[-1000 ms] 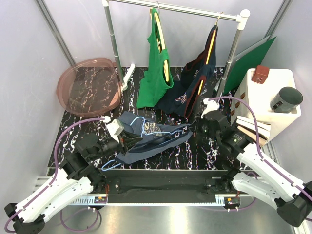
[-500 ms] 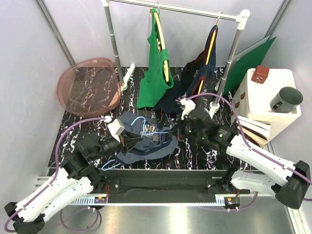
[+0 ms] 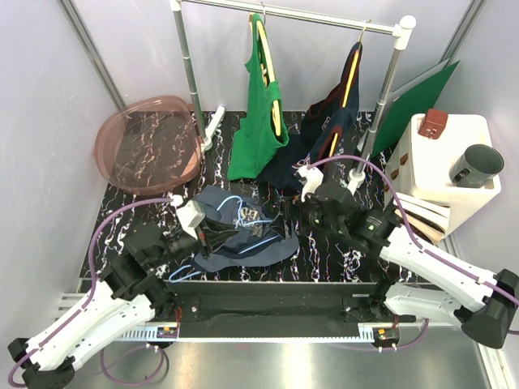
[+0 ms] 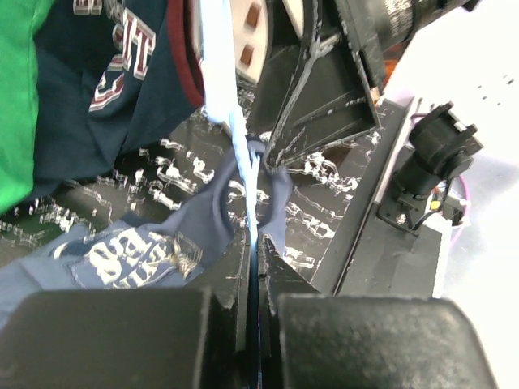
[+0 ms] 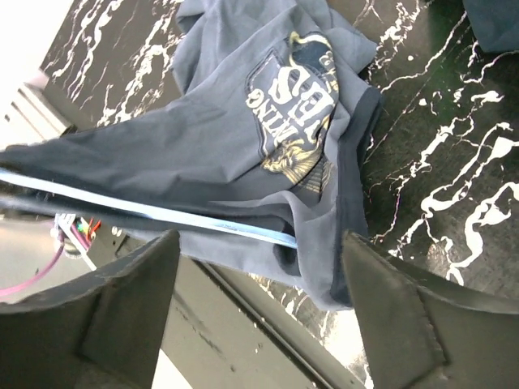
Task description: Place the tank top on the hanger
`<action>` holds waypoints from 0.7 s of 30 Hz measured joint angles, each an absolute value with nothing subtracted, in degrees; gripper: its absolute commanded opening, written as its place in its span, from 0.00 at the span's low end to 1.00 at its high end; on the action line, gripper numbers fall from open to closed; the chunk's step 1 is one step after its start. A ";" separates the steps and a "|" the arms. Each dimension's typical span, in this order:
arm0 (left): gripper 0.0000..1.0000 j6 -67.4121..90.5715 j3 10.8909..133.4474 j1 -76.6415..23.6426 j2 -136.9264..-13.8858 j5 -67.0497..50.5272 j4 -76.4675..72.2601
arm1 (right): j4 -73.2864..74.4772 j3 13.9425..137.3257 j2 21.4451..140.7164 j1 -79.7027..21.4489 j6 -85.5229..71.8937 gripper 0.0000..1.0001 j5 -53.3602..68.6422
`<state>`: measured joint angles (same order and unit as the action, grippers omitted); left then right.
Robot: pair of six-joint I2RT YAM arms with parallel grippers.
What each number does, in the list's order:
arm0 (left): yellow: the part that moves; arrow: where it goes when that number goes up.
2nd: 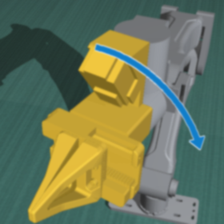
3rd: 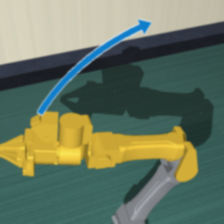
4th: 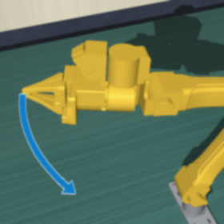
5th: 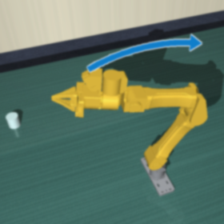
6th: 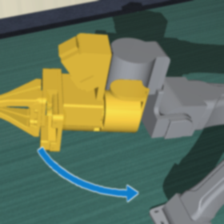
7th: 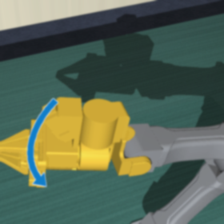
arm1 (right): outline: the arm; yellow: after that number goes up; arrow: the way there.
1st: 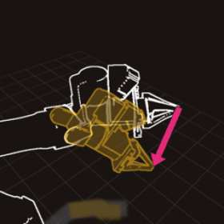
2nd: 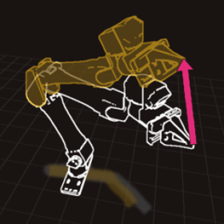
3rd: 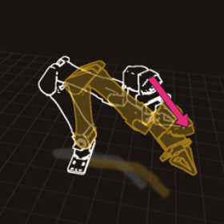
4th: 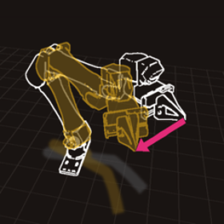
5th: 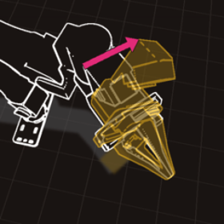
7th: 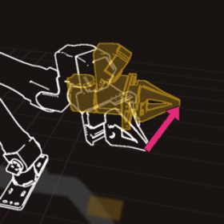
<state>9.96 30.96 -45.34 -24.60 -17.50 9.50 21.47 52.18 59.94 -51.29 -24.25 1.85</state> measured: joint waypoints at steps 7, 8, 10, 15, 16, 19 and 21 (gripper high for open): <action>0.00 9.23 28.64 -45.36 -22.13 -21.34 6.22 | 26.33 55.42 53.36 -51.31 -18.98 0.99 2.70; 0.00 9.19 28.58 -45.39 -22.04 -21.91 5.87 | 26.81 55.61 51.81 -51.31 -17.91 0.99 2.79; 0.00 8.95 28.45 -45.39 -21.56 -22.68 5.21 | 27.53 55.64 48.69 -51.31 -15.59 1.00 3.44; 0.00 8.03 28.45 -45.36 -21.37 -26.79 2.24 | 28.73 54.37 42.09 -51.33 -9.56 1.00 7.31; 0.00 7.73 28.49 -45.34 -21.89 -27.99 1.69 | 28.95 53.89 41.21 -51.33 -8.40 0.99 8.38; 0.00 6.55 30.15 -44.56 -26.24 -32.64 1.78 | 29.87 53.56 40.95 -51.33 -5.85 0.97 11.62; 0.00 5.87 32.23 -43.42 -30.26 -36.47 1.83 | 29.91 53.56 42.48 -51.33 -4.75 0.96 12.69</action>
<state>5.87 32.23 -43.42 -30.26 -36.47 1.83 29.91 53.56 42.48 -51.33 -4.75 12.69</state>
